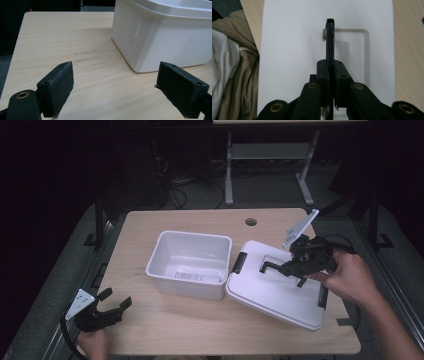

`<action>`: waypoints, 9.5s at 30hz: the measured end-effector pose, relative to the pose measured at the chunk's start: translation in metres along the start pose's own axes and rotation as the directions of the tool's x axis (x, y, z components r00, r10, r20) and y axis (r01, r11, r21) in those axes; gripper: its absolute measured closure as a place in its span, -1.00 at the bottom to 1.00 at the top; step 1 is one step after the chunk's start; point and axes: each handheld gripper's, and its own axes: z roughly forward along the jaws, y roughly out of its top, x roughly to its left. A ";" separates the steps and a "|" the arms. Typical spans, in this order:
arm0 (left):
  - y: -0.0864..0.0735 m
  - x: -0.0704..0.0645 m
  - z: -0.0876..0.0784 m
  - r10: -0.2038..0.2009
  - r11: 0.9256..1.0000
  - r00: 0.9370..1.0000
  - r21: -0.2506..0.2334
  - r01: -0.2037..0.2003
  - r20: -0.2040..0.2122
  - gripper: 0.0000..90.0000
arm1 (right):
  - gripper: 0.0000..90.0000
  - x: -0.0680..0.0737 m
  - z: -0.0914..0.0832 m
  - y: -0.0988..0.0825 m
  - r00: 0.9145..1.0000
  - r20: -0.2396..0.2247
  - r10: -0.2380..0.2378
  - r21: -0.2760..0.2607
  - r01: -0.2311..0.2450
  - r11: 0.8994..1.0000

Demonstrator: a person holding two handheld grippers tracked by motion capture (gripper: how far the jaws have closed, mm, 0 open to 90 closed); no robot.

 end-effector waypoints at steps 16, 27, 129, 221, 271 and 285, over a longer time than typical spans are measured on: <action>0.000 0.000 0.001 0.001 1.000 1.000 0.004 -0.001 0.002 -0.71 | 0.88 0.008 -0.019 0.040 0.998 -0.017 -0.065 -0.020 0.064 0.998; 0.000 0.001 0.000 -0.003 1.000 1.000 0.000 0.003 0.004 -0.71 | 0.88 0.010 -0.014 0.071 0.994 -0.034 -0.102 -0.015 0.101 0.995; -0.001 0.002 0.001 -0.007 1.000 1.000 -0.002 0.007 0.010 -0.71 | 0.88 -0.019 0.118 0.223 0.961 -0.135 -0.241 -0.024 0.240 0.971; -0.001 0.000 0.002 -0.004 1.000 1.000 0.010 0.004 0.008 -0.71 | 0.46 -0.045 0.086 0.148 0.985 -0.156 -0.075 -0.082 0.063 0.995; -0.003 0.001 0.005 -0.004 1.000 1.000 0.021 0.004 0.001 -0.71 | 0.28 -0.060 0.051 0.058 0.994 -0.099 0.054 -0.085 -0.063 0.994; -0.003 0.001 0.005 -0.002 1.000 1.000 0.025 0.002 -0.001 -0.71 | 0.24 -0.064 0.051 0.026 0.990 -0.093 0.107 -0.086 -0.115 0.990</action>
